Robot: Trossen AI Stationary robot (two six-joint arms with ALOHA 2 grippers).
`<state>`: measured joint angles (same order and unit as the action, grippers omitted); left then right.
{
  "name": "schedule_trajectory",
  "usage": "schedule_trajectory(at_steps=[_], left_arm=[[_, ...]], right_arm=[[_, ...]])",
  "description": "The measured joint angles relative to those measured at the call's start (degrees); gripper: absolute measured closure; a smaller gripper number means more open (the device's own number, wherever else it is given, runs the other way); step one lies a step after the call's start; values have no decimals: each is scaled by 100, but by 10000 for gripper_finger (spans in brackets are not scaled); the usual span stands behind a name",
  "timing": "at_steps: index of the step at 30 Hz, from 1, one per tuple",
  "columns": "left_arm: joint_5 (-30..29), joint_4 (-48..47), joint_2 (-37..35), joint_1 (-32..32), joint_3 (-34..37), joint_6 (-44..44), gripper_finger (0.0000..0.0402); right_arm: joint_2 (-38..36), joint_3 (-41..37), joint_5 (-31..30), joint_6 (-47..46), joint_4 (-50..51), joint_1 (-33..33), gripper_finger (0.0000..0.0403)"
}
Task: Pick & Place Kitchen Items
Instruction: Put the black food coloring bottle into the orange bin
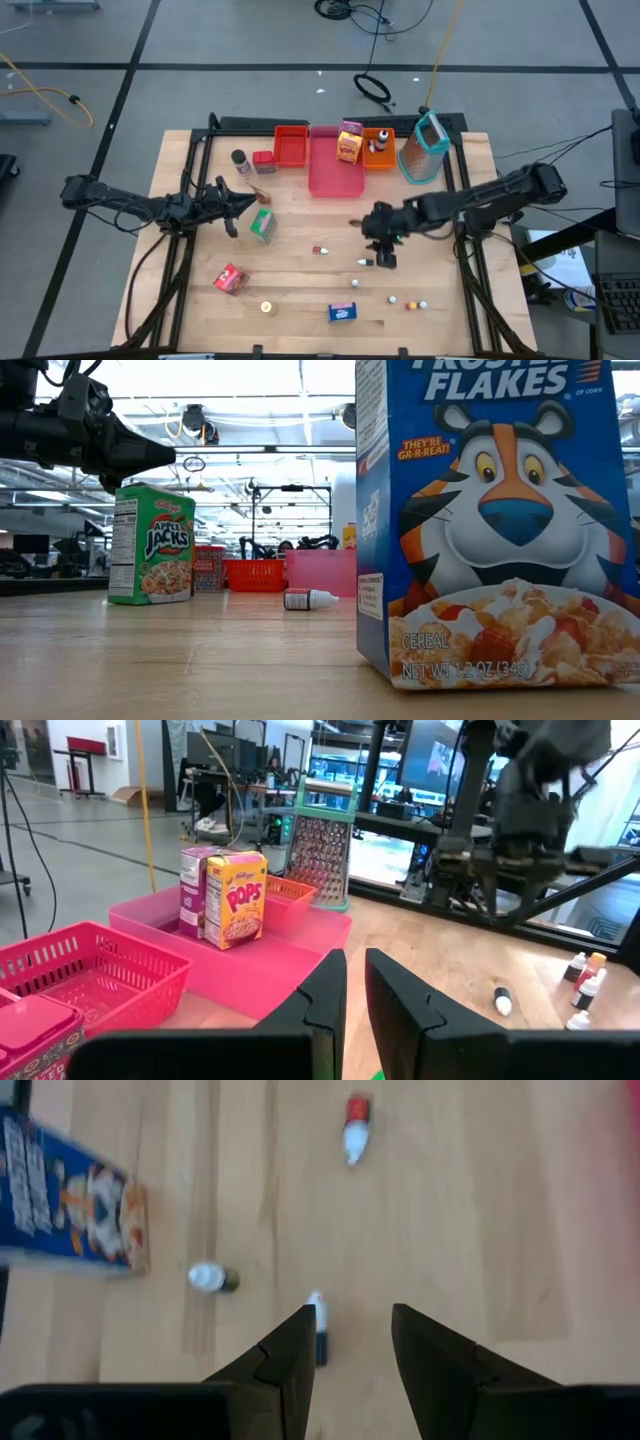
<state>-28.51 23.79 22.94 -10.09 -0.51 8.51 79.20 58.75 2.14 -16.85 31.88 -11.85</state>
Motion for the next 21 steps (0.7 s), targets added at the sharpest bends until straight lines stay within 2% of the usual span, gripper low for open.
schedule_trajectory(at_steps=[10,16,21], left_arm=[[0,2,0,0,0,68,362],[-2,2,-1,-2,2,68,362],[-3,0,-1,-1,1,68,362]], right_arm=[[-17,-1050,-538,-682,-1337,-699,277],[-17,-1503,-1207,-712,-1784,-992,277],[-17,-1970,-1428,-787,-2480,-1186,277]])
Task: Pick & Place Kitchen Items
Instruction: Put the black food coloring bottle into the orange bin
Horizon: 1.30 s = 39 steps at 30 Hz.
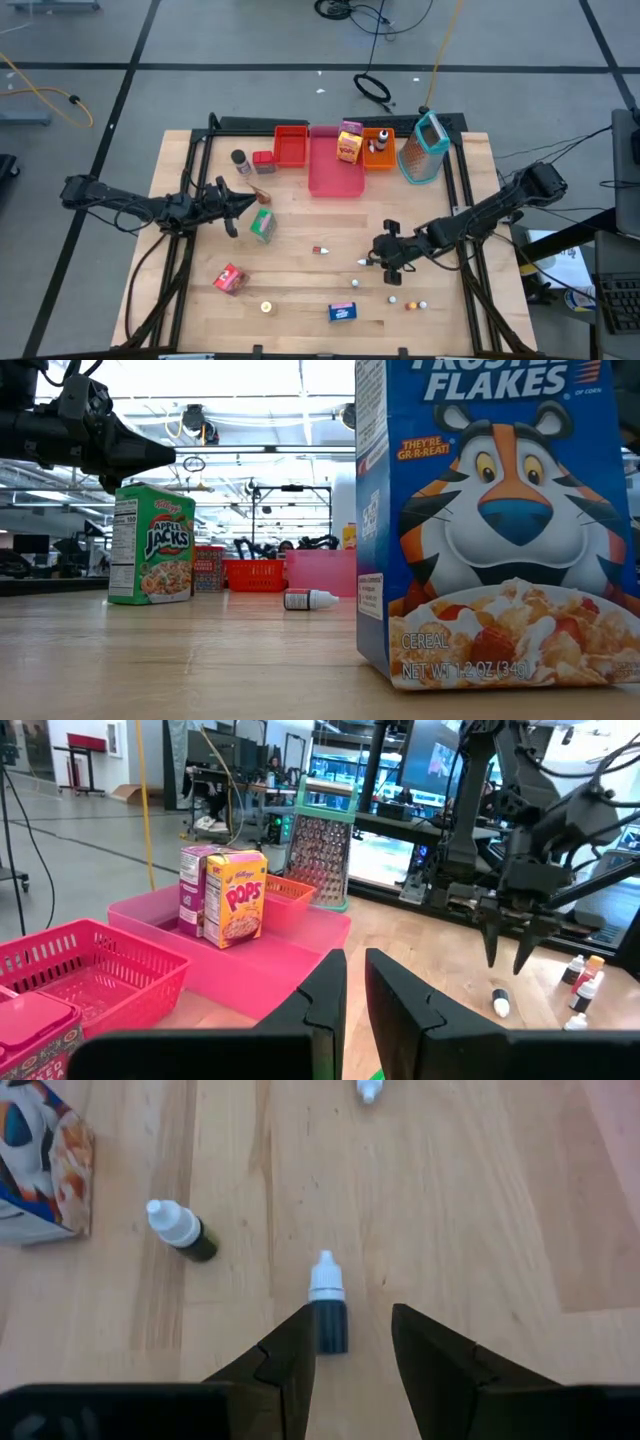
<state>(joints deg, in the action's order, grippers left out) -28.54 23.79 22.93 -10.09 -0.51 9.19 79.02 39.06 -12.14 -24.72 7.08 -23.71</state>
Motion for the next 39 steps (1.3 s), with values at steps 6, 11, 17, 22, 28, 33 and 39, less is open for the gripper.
schedule_trajectory(at_steps=[6,11,17,22,28,33,39], left_arm=[[-2,2,-1,-1,-1,2,362],[-4,1,1,-1,1,4,362],[-6,1,0,1,-1,4,362],[-10,2,-2,0,1,4,362],[-13,1,1,1,-1,4,362],[-13,2,-1,1,0,4,362],[-13,2,-2,-2,-1,4,362]], right_arm=[[20,-440,-6,-8,-1089,-165,277],[28,-709,-98,-30,-1547,-266,277],[31,-817,-445,-61,-1623,-343,277],[197,-827,-433,-309,-1687,-343,277],[636,-829,-415,-209,-2264,-343,277],[853,-829,-415,-340,-2231,-343,277],[1029,-829,-436,-349,-2292,-340,277]])
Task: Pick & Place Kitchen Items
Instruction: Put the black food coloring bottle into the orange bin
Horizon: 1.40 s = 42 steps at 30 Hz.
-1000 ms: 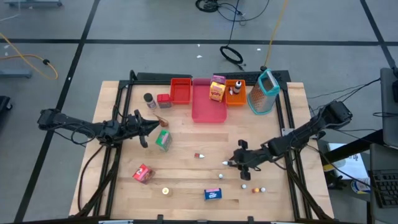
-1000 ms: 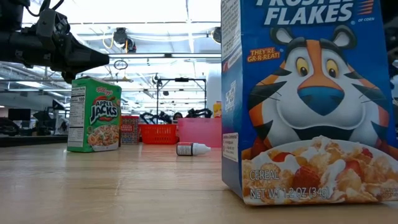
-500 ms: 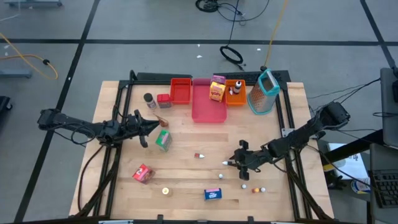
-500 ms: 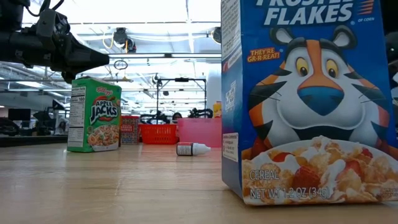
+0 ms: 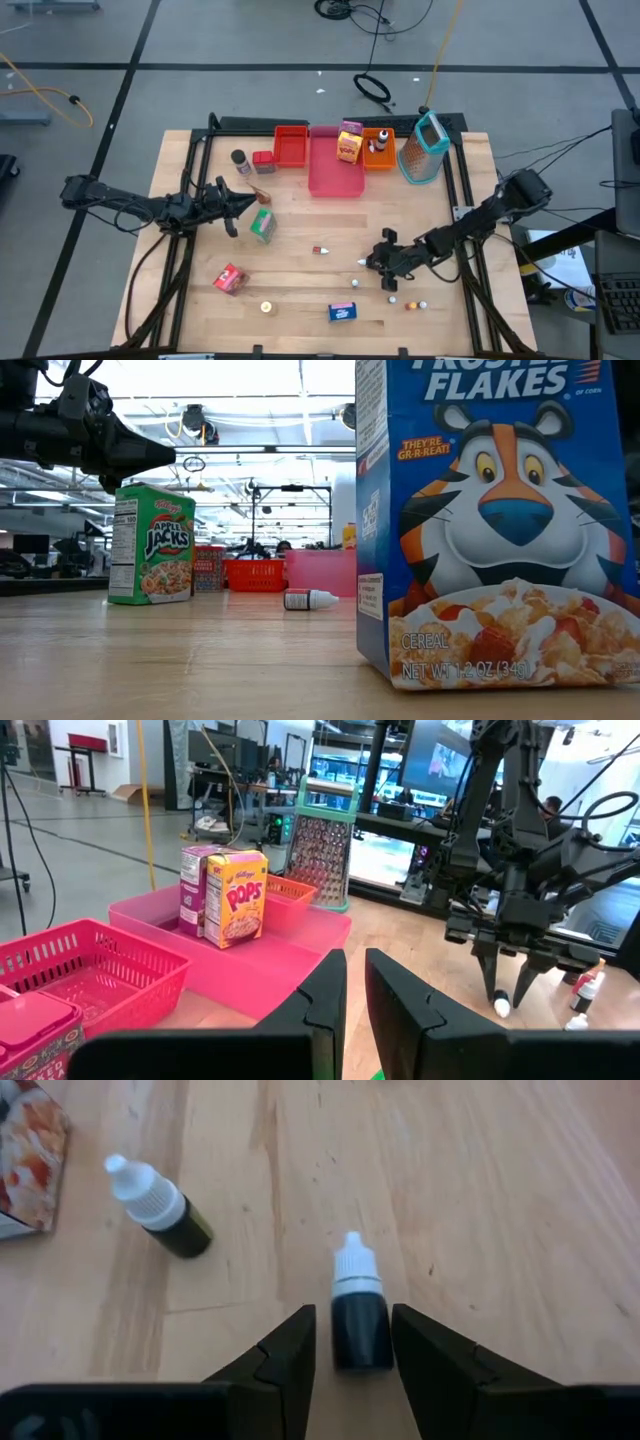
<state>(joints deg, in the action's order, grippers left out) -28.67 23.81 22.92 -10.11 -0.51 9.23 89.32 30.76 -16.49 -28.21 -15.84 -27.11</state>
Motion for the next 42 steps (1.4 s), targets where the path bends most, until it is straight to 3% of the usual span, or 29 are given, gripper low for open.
schedule_trajectory(at_steps=[8,14,21,32,42], left_arm=[[1,0,2,2,0,0,362],[2,0,2,2,0,-1,362],[2,0,2,1,1,0,362],[2,0,1,1,0,0,362],[2,0,0,0,0,9,362]], right_arm=[[394,20,-181,-137,-328,-2,284],[422,15,-188,68,-444,2,340],[367,13,-156,65,-415,6,340],[-549,-7,-121,584,73,412,340],[-1758,-2,-153,1140,474,1350,340]])
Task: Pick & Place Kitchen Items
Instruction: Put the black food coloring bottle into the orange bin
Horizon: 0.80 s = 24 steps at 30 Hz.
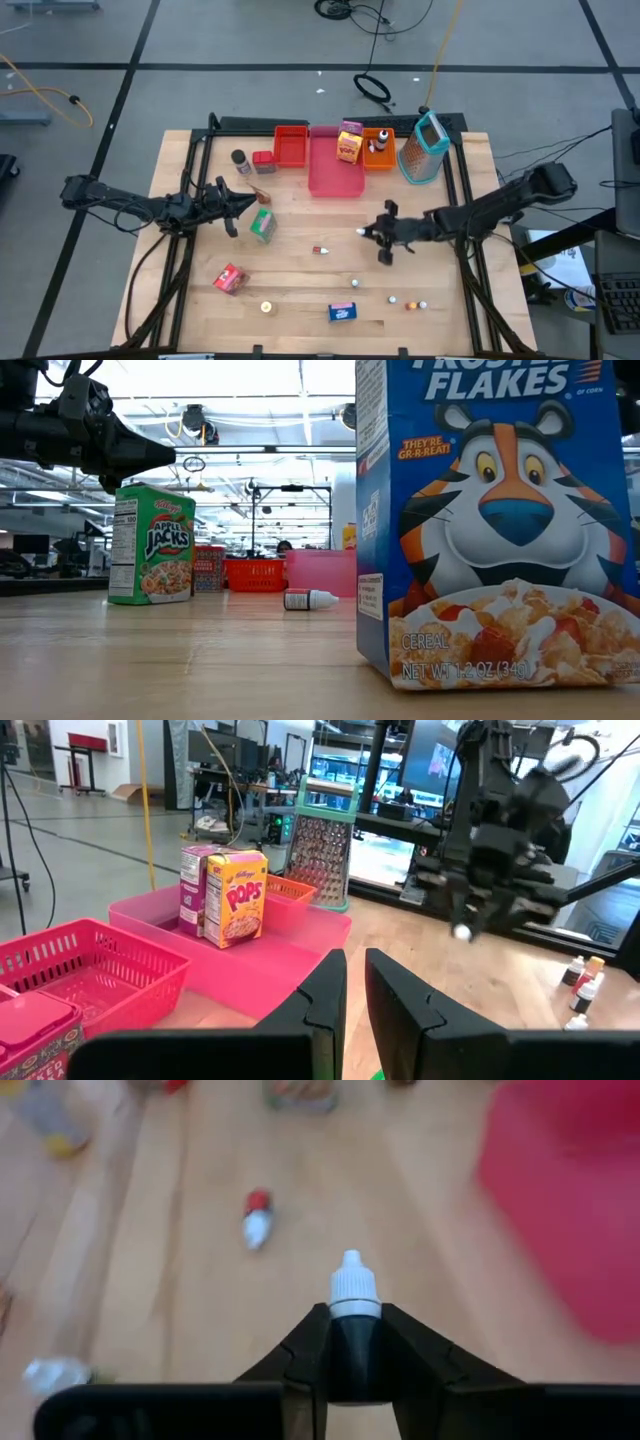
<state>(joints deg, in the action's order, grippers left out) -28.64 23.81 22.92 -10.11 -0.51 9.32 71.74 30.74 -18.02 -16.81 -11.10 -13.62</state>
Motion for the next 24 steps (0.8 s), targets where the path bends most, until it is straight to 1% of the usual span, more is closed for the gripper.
schedule_trajectory(at_steps=[6,10,18,24], left_arm=[[0,0,2,0,1,22,362],[0,0,2,2,0,22,362],[0,0,2,0,0,20,362],[0,0,2,2,1,12,362]], right_arm=[[-538,2,-56,255,-23,842,340],[-764,2,-308,382,-10,1419,340],[-827,7,-291,425,-65,2602,340],[-827,7,-274,448,-82,3290,340]])
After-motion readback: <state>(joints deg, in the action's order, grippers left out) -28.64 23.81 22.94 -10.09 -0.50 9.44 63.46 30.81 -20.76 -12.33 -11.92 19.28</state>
